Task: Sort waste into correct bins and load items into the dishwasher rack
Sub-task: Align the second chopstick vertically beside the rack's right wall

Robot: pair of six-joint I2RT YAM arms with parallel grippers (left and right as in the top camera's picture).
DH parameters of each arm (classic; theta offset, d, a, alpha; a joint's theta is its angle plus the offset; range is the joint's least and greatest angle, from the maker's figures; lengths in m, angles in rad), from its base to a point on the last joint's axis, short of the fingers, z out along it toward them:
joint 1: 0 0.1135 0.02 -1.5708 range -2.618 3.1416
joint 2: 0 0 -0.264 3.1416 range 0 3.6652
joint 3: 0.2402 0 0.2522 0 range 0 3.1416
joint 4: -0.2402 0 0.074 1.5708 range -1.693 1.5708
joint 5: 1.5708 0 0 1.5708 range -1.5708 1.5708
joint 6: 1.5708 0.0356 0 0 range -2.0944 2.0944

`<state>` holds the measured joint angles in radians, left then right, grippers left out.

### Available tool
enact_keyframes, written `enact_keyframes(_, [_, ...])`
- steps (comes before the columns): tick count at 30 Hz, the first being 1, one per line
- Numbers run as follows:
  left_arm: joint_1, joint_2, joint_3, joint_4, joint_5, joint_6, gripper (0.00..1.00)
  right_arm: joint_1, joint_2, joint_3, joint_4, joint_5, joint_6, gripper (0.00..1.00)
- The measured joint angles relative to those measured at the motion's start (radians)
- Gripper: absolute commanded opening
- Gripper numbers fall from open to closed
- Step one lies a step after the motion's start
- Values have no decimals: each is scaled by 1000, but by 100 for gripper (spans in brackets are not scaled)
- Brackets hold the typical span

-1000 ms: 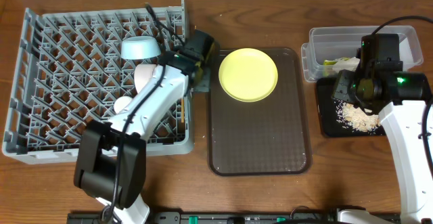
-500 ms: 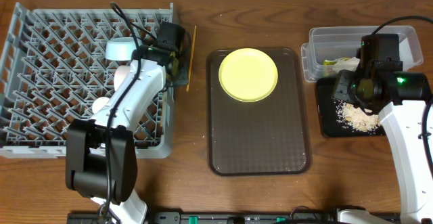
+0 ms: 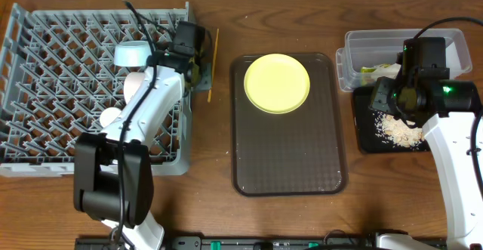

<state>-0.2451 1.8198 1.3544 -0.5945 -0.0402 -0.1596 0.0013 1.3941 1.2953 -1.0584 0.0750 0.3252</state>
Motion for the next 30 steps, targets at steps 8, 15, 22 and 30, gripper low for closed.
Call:
enact_keyframes(8, [-37, 20, 0, 134, 8, 3, 39, 0, 0, 0, -5, 0, 0, 54])
enact_keyframes(15, [-37, 89, 0, 193, 8, 0, 43, 0, 0, 0, -5, 0, 0, 54])
enact_keyframes(22, [-37, 150, 0, 243, 8, 0, 43, 0, 0, 0, -6, 0, 0, 54])
enact_keyframes(30, [-37, 211, 0, 262, 8, 0, 43, 0, 0, 0, -6, 0, 0, 55])
